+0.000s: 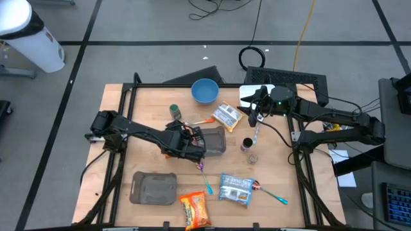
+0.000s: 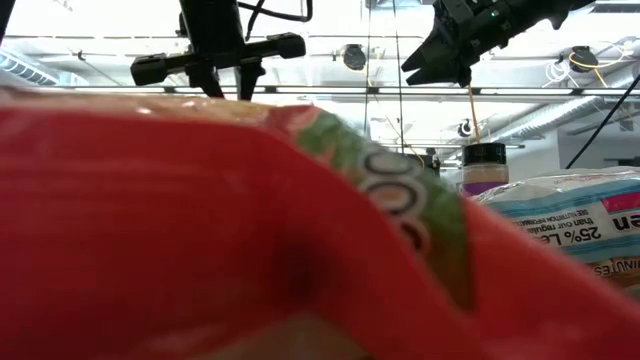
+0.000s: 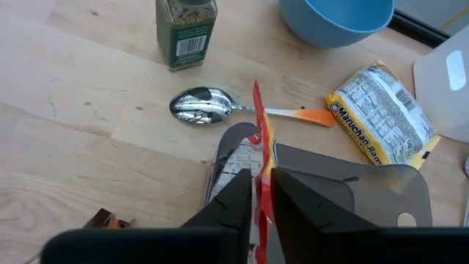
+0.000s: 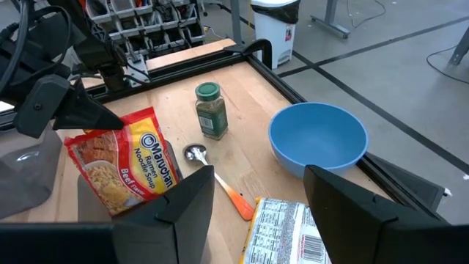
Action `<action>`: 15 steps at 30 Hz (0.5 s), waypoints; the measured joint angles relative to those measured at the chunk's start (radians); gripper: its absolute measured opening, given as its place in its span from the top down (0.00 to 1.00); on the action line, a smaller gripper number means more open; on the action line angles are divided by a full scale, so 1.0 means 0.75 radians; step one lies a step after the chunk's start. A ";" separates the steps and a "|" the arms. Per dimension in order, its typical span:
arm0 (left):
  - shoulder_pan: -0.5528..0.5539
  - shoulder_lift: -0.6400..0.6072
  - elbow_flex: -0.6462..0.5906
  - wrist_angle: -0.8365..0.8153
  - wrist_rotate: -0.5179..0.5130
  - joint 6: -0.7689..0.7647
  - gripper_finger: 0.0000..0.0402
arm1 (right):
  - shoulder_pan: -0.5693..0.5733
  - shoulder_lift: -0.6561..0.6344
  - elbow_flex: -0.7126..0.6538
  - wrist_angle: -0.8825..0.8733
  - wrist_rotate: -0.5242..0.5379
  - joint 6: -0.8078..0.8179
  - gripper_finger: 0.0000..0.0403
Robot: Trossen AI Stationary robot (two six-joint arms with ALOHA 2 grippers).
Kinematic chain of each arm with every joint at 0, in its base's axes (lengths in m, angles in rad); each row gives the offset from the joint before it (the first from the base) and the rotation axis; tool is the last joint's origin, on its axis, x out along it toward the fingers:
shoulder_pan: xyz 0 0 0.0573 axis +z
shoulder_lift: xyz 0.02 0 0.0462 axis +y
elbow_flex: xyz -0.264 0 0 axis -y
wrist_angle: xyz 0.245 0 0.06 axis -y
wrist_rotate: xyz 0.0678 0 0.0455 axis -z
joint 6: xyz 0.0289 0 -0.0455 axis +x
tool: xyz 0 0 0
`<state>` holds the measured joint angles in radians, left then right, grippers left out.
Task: Pick & Place Food Item
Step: Put the red noodle pack into the top black bin, then put the green seasoning bottle into the top white bin
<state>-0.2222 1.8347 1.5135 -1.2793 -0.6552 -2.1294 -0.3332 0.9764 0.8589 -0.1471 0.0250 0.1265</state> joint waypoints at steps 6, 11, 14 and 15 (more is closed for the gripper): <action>0.006 0.000 0.000 -0.013 0.000 0.053 0.74 | 0.000 0.000 0.000 -0.001 0.000 0.000 0.48; 0.030 -0.063 -0.001 -0.007 -0.005 0.143 0.70 | 0.000 0.000 0.000 -0.005 0.000 0.000 0.48; 0.042 -0.128 -0.001 0.000 -0.051 0.232 0.70 | 0.000 0.000 0.000 -0.009 0.000 0.000 0.48; 0.047 -0.157 -0.001 0.000 -0.073 0.272 0.70 | 0.000 0.000 0.000 -0.010 0.000 0.000 0.48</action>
<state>-0.1869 1.7170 1.5131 -1.2793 -0.7103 -1.9251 -0.3328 0.9764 0.8589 -0.1543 0.0247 0.1265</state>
